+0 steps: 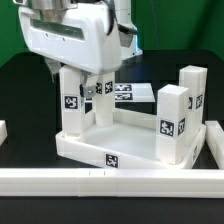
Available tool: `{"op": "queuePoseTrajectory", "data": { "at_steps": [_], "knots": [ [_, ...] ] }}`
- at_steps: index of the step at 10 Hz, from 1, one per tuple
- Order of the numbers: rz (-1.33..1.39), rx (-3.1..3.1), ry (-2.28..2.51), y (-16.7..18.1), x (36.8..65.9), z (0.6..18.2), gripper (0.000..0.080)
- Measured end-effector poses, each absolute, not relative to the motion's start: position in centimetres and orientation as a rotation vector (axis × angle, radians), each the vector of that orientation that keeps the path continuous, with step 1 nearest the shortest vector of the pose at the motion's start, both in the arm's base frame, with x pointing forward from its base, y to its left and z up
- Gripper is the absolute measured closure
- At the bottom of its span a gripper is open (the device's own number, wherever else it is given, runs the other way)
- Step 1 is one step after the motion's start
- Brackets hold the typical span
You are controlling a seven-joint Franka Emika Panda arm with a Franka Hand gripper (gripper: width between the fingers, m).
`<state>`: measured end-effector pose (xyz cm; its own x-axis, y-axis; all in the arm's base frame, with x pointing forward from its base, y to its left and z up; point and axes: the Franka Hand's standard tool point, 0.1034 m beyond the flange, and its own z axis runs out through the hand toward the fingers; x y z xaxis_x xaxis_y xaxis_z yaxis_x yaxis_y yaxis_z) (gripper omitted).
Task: Assemble desk
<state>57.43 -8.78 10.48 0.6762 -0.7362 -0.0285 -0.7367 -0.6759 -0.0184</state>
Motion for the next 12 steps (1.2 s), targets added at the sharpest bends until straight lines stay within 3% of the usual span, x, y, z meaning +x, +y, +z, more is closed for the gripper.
{"op": "queuePoseTrajectory", "data": {
  "at_steps": [8, 9, 10, 12],
  "knots": [
    [-0.002, -3.125, 0.267, -8.69, 57.06, 10.57, 0.0150],
    [-0.001, -3.127, 0.253, -8.70, 57.05, 10.55, 0.0266],
    [0.001, -3.127, 0.257, -8.72, 57.02, 10.49, 0.0266],
    [0.002, -3.128, 0.257, -8.74, 57.01, 10.46, 0.0511]
  ]
}}
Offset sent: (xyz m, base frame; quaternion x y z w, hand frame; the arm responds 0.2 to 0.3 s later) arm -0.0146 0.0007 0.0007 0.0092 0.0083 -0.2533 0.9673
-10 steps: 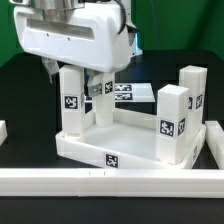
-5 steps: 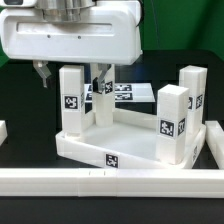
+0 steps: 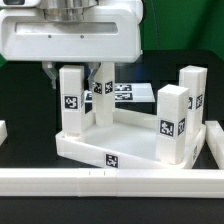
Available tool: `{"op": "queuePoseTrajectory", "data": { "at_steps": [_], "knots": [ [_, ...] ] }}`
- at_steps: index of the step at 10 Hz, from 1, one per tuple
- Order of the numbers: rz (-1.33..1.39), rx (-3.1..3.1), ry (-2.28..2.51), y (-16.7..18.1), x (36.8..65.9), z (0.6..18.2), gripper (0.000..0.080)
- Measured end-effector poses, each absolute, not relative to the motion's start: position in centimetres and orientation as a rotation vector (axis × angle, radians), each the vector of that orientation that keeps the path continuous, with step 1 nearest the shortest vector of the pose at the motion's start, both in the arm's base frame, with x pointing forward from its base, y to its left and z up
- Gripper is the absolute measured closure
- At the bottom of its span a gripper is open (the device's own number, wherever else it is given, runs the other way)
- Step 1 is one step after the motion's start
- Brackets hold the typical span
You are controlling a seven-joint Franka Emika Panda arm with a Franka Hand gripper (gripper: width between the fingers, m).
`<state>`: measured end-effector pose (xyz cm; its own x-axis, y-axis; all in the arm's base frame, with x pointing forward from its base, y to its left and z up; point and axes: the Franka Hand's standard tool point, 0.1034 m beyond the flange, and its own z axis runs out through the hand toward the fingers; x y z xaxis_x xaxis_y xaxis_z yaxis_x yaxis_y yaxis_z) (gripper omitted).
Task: Assemble desk
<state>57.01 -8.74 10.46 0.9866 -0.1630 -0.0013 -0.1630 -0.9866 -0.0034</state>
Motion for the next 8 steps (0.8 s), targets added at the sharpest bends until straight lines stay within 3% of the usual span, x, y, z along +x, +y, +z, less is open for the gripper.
{"op": "queuePoseTrajectory", "data": {
  "at_steps": [3, 8],
  "knots": [
    [0.002, -3.123, 0.305, -8.73, 57.01, 10.45, 0.0511],
    [-0.004, -2.881, 1.084, -8.77, 57.15, 10.37, 0.0511]
  ]
}}
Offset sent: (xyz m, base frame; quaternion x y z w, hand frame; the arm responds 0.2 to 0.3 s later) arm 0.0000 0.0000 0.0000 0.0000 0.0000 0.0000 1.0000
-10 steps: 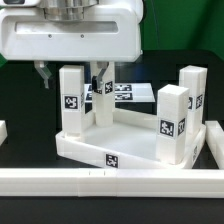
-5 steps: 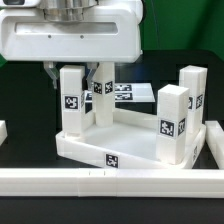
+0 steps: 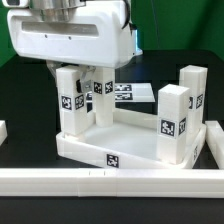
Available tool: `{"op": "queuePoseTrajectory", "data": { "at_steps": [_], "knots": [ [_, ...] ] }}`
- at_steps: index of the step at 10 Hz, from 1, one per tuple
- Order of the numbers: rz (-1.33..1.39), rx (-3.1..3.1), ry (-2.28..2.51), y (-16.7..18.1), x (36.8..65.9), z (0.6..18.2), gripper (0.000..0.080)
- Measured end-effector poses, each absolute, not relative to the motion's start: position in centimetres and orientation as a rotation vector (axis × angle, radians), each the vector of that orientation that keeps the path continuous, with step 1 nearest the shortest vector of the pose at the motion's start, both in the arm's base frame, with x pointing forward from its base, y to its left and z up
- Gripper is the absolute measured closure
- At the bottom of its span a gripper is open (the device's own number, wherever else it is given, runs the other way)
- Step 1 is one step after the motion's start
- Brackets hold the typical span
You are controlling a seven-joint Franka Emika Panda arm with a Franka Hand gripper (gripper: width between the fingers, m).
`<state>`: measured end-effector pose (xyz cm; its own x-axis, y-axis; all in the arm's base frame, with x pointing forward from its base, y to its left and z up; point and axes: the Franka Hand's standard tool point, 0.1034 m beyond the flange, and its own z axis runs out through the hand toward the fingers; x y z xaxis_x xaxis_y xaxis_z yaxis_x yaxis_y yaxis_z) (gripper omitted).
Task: Assemble desk
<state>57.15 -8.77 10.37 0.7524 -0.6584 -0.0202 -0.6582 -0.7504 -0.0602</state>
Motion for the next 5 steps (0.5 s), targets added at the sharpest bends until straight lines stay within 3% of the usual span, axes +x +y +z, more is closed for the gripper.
{"op": "queuePoseTrajectory", "data": {
  "at_steps": [5],
  "knots": [
    [0.037, -2.547, 1.690, -8.84, 57.59, 10.30, 0.0509]
  ]
}}
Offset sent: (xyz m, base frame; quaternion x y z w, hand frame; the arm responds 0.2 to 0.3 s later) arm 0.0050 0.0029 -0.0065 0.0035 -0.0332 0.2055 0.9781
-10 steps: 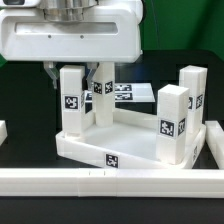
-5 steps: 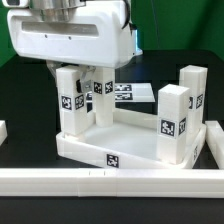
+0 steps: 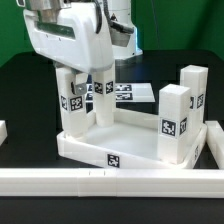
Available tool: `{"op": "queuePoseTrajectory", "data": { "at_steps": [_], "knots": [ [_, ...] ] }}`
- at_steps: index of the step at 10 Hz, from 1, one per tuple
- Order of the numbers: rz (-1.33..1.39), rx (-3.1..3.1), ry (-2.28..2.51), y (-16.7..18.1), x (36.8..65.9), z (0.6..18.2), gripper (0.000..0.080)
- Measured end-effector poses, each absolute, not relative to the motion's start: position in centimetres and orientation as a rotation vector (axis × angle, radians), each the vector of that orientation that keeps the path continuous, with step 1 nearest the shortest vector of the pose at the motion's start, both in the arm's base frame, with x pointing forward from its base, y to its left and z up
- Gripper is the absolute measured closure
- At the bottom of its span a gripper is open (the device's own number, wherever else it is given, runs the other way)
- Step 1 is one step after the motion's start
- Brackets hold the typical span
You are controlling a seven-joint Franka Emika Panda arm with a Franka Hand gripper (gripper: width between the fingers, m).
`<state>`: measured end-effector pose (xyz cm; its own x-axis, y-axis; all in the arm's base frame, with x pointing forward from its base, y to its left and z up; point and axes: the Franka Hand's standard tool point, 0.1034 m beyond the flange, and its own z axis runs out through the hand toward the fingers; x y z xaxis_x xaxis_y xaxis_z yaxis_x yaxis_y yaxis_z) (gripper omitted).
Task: Assemble desk
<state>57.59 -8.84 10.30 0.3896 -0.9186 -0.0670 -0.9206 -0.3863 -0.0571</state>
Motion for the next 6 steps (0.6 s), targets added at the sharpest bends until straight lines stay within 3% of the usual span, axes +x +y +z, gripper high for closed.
{"op": "queuePoseTrajectory", "data": {
  "at_steps": [3, 5, 6],
  "knots": [
    [0.054, -2.384, 1.919, -8.88, 57.85, 10.28, 0.0509],
    [0.052, -2.430, 1.866, -8.87, 57.81, 10.24, 0.0257],
    [0.049, -2.474, 1.824, -8.85, 57.77, 10.23, 0.0257]
  ]
}}
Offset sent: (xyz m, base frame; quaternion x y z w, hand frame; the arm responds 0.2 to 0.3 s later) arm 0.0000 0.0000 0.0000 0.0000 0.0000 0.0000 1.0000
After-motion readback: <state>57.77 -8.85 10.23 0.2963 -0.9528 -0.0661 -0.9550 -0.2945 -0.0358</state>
